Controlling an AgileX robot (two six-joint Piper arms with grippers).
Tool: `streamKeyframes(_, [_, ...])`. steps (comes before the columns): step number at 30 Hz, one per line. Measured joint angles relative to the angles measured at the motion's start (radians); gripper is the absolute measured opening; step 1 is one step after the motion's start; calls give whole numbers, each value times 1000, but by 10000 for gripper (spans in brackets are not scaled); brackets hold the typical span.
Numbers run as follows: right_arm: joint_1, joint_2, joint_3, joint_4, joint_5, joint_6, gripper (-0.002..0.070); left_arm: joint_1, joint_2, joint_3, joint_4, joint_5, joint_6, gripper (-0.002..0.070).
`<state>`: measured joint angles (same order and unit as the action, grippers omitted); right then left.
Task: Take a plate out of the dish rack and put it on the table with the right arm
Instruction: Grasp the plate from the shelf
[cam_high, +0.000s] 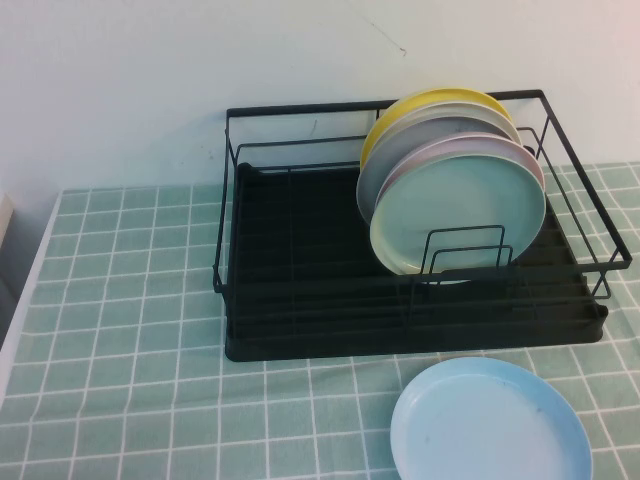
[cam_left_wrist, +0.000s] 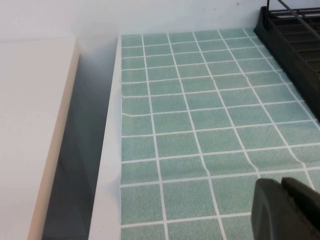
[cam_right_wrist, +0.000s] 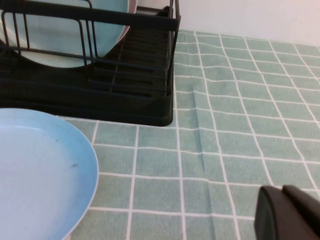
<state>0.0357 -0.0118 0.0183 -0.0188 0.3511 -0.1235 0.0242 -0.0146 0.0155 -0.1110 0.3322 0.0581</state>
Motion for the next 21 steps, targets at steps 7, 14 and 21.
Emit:
streamKeyframes(7, [0,0,0,0,0,0,-2,0,0,0,0,0,0,-3])
streamKeyframes(14, [0,0,0,0,0,0,-2,0,0,0,0,0,-2,-3])
streamKeyframes(21, [0,0,7,0,-43,0,-2,0,0,0,0,0,-2,-3])
